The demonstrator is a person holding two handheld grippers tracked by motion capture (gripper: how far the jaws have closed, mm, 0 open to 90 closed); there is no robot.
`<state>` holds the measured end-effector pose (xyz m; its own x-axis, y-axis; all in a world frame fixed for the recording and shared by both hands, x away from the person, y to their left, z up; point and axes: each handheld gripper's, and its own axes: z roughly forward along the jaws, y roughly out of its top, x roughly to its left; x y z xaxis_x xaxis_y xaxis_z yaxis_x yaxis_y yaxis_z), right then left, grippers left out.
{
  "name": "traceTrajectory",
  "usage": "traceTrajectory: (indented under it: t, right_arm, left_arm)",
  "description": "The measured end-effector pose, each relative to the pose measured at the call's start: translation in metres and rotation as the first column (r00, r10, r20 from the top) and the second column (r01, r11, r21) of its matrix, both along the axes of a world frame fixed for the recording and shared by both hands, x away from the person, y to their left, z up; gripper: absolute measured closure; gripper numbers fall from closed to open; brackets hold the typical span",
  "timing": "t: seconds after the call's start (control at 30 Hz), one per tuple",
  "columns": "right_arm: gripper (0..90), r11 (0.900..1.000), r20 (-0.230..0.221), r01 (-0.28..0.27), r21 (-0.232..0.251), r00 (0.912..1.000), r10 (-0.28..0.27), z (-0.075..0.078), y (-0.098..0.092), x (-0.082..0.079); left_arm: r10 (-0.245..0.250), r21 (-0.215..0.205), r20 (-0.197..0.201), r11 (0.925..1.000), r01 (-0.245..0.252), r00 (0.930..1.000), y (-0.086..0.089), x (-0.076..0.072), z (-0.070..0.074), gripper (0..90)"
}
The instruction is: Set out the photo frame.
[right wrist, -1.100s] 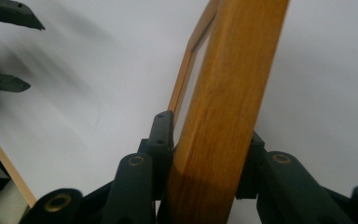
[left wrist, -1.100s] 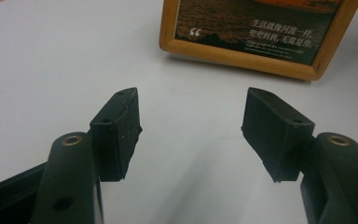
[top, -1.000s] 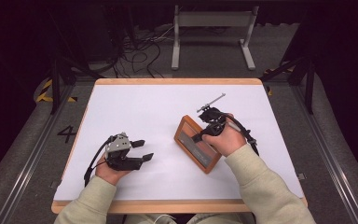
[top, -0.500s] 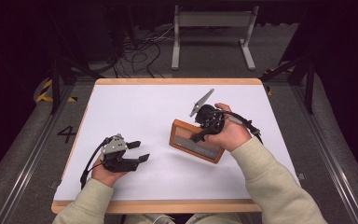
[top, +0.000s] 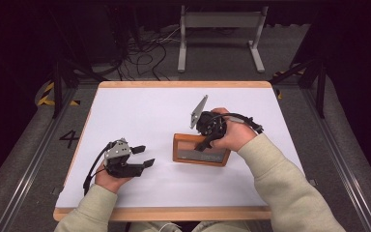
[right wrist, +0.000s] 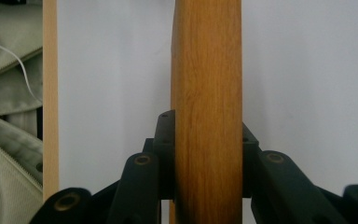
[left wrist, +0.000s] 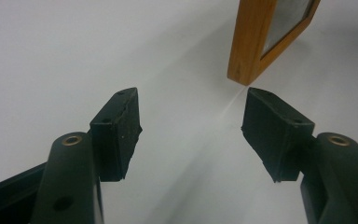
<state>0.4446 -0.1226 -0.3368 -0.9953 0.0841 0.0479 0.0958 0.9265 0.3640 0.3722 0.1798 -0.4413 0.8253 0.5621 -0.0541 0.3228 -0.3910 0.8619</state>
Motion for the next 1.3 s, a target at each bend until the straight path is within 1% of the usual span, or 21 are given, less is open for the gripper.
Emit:
traceTrajectory:
  t: [0.07,0.1,0.2,0.3,0.47,0.6,0.63,0.67,0.73,0.77,0.8,0.87,0.9,0.93,0.97,1.03,1.07,1.13,1.2,1.3]
  right_arm:
    - [71.2,0.999,-0.007,-0.028,-0.023,0.9996,0.028,-0.004,0.002,0.001]
    - [71.2,0.999,-0.006,-0.046,-0.026,0.9989,0.045,-0.007,0.003,0.002]
    - [71.3,0.997,-0.019,-0.068,-0.035,0.9975,0.067,-0.012,0.004,0.003]
    - [71.2,0.997,-0.035,-0.076,-0.033,0.9966,0.075,-0.015,0.005,0.005]
    - [71.2,0.995,-0.049,-0.102,-0.020,0.9937,0.101,-0.017,0.007,0.007]
    - [71.2,0.997,-0.046,-0.077,0.013,0.9959,0.078,-0.020,0.004,0.010]
    - [71.2,0.997,-0.039,-0.070,0.019,0.9967,0.071,-0.020,0.003,0.011]
    - [70.9,0.998,-0.032,-0.064,0.020,0.9974,0.065,-0.021,0.003,0.012]
    - [70.1,0.999,-0.036,-0.047,0.018,0.9982,0.048,-0.021,0.003,0.012]
    - [68.8,0.999,-0.031,-0.037,0.017,0.9988,0.037,-0.020,0.003,0.012]
    - [66.3,0.999,-0.024,-0.031,0.015,0.9992,0.032,-0.020,0.002,0.012]
    - [56.5,1.000,-0.012,0.011,0.027,0.9999,-0.011,-0.019,0.001,0.012]
    - [48.0,0.999,0.009,0.039,0.028,0.9992,-0.040,-0.018,0.000,0.013]
    - [41.7,0.998,0.036,0.058,0.026,0.9976,-0.058,-0.019,0.000,0.013]
    - [38.5,0.997,0.054,0.071,0.025,0.9959,-0.072,-0.020,0.000,0.014]
    - [33.8,0.994,0.058,0.099,0.035,0.9931,-0.101,-0.021,-0.001,0.014]
    - [32.5,0.994,0.062,0.096,0.044,0.9932,-0.099,-0.022,-0.001,0.015]
    - [28.9,0.991,0.069,0.123,0.046,0.9897,-0.126,-0.023,-0.002,0.015]
    - [27.8,0.990,0.073,0.128,0.059,0.9885,-0.132,-0.022,-0.004,0.016]
    - [25.5,0.985,0.080,0.154,0.080,0.9838,-0.160,-0.018,-0.008,0.014]
  left_arm:
    - [-0.002,-0.001,0.001,1.0000,0.002,1.0000,0.000,0.001,0.000,36.9]
    - [-0.002,0.000,-0.001,1.0000,0.002,1.0000,-0.001,0.001,0.000,36.9]
    - [-0.004,-0.003,-0.001,1.0000,0.004,1.0000,-0.001,0.001,0.000,36.9]
    - [-0.004,-0.001,-0.003,1.0000,0.004,1.0000,-0.001,0.001,0.000,36.9]
    - [-0.004,-0.003,-0.001,1.0000,0.004,1.0000,-0.001,0.001,0.000,36.9]
    - [-0.004,-0.001,-0.001,1.0000,0.004,1.0000,-0.001,0.001,0.000,36.9]
    - [-0.005,-0.001,-0.001,1.0000,0.005,1.0000,-0.001,0.001,0.000,36.9]
    - [-0.005,0.000,0.000,1.0000,0.005,1.0000,-0.001,0.001,0.000,36.9]
    - [-0.006,0.000,0.002,1.0000,0.006,1.0000,-0.001,0.001,0.000,36.8]
    - [-0.005,-0.002,0.002,1.0000,0.005,1.0000,-0.001,0.001,0.000,36.9]
    - [-0.004,-0.001,0.001,1.0000,0.004,1.0000,0.000,0.000,0.000,36.8]
    - [-0.005,0.000,0.002,1.0000,0.005,1.0000,0.000,0.001,0.000,36.8]
    - [-0.002,-0.002,-0.001,1.0000,0.002,1.0000,0.000,0.000,0.000,36.8]
    - [-0.002,-0.002,-0.001,1.0000,0.002,1.0000,0.000,0.000,0.000,36.8]
    - [0.000,0.000,-0.002,1.0000,0.000,1.0000,0.000,0.000,0.000,36.7]
    - [0.002,0.001,-0.001,1.0000,-0.002,1.0000,0.001,0.000,0.000,36.7]
    - [0.002,0.001,-0.001,1.0000,-0.002,1.0000,0.001,-0.001,0.000,36.7]
    - [0.003,0.003,0.000,1.0000,-0.003,1.0000,0.001,-0.001,0.000,36.7]
    - [0.002,0.006,0.002,1.0000,-0.002,1.0000,0.002,-0.001,0.000,36.7]
    - [0.006,0.002,-0.002,1.0000,-0.006,1.0000,0.002,-0.002,0.000,36.5]
